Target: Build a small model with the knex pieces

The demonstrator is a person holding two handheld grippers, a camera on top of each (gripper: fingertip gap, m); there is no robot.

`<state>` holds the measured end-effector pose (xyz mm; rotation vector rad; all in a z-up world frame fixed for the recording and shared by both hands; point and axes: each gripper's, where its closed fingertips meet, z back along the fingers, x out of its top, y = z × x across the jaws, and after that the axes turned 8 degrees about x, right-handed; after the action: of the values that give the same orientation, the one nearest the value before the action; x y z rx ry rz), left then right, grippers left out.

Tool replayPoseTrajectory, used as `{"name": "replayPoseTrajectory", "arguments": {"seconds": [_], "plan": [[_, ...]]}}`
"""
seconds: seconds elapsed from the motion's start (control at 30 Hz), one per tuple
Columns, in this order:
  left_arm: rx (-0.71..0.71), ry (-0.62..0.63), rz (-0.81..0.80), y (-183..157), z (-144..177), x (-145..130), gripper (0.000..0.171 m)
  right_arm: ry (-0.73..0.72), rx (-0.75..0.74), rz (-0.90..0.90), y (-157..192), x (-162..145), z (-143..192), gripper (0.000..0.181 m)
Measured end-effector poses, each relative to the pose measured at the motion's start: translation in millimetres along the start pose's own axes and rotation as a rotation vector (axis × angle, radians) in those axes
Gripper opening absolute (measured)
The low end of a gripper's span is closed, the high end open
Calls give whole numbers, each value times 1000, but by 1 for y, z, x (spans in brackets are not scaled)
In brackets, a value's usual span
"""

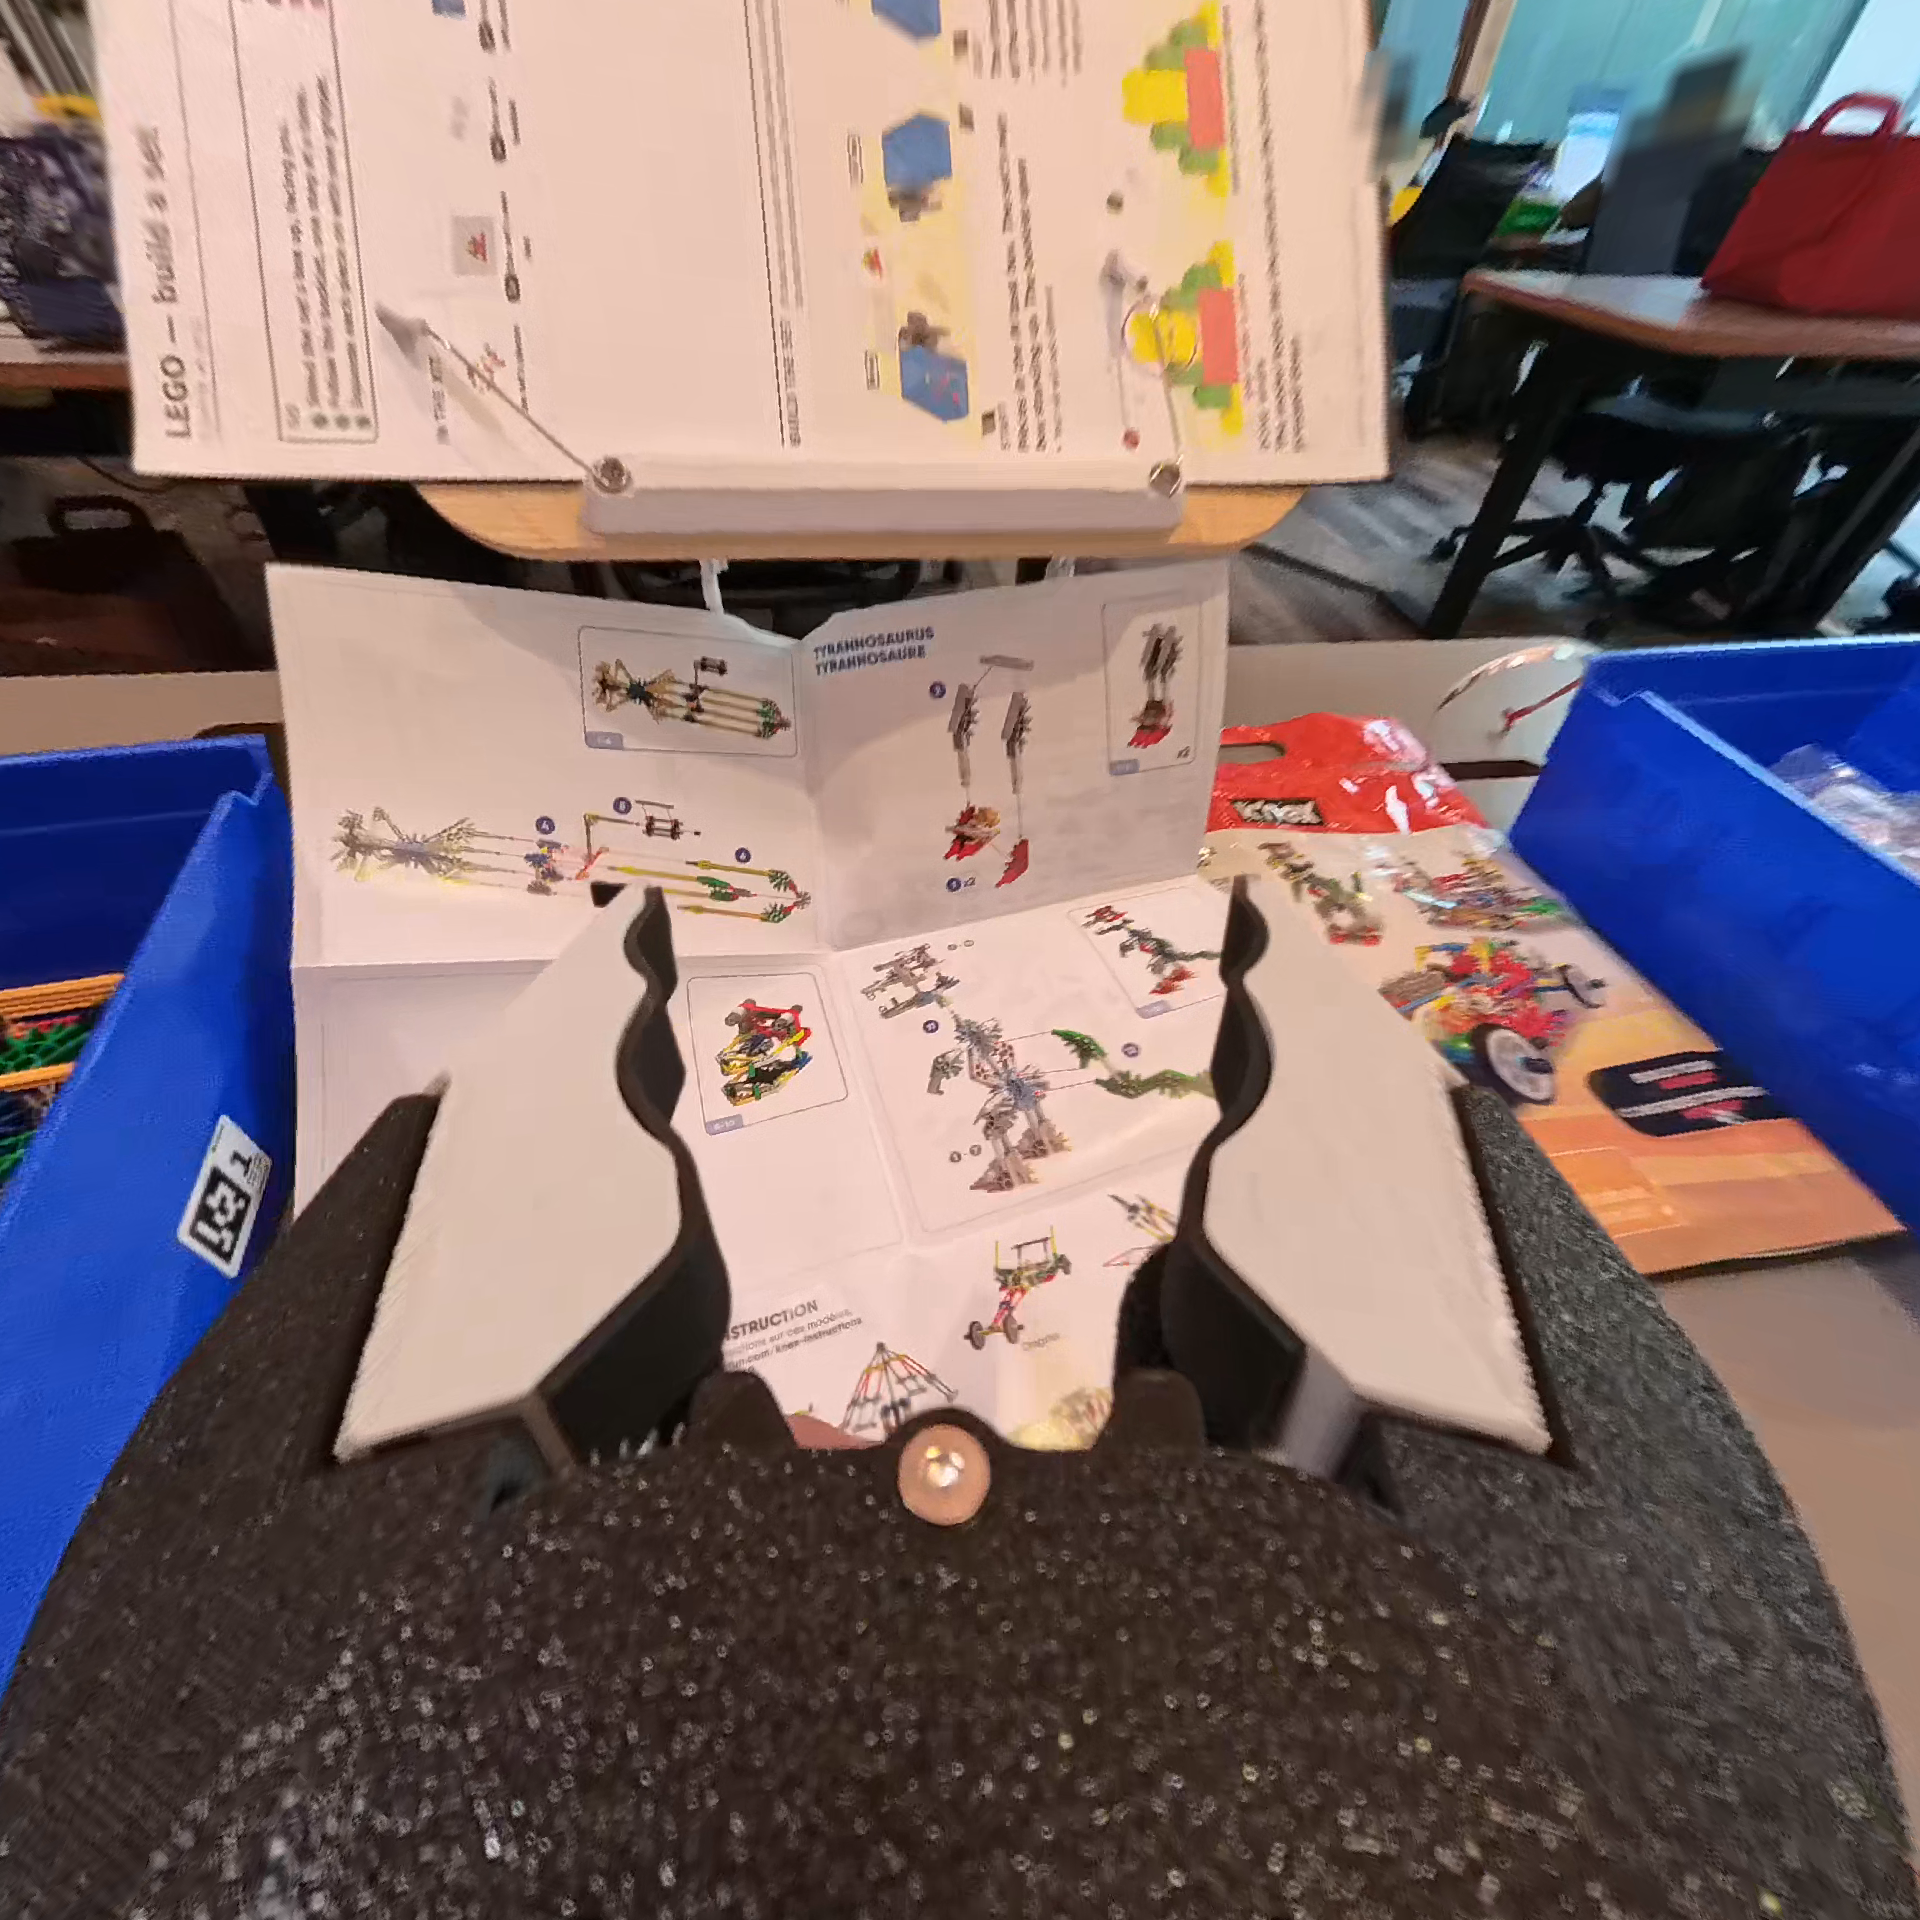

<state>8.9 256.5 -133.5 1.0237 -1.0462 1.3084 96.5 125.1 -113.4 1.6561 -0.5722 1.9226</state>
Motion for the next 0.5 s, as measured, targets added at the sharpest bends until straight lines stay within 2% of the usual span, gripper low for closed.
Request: {"name": "replayPoseTrajectory", "arguments": {"seconds": [0.13, 0.2, 0.3, 0.4, 0.5], "plan": [[-66, -71, -36, -26, 39, 16, 100, 14, -159, -45, -78, -12, 5, 121], [-124, -85, -62, -56, 62, 15, 102, 30, -252, -47, -115, -17, 8, 123], [-246, -88, -87, -112, 101, 8, 110, 94, -343, -93, -161, -36, 11, 138], [-348, -110, -145, -168, 139, -3, 115, 150, -407, -123, -191, -60, 15, 143], [-440, -126, -242, -223, 167, -17, 121, 209, -421, -124, -194, -79, 8, 147]]}}
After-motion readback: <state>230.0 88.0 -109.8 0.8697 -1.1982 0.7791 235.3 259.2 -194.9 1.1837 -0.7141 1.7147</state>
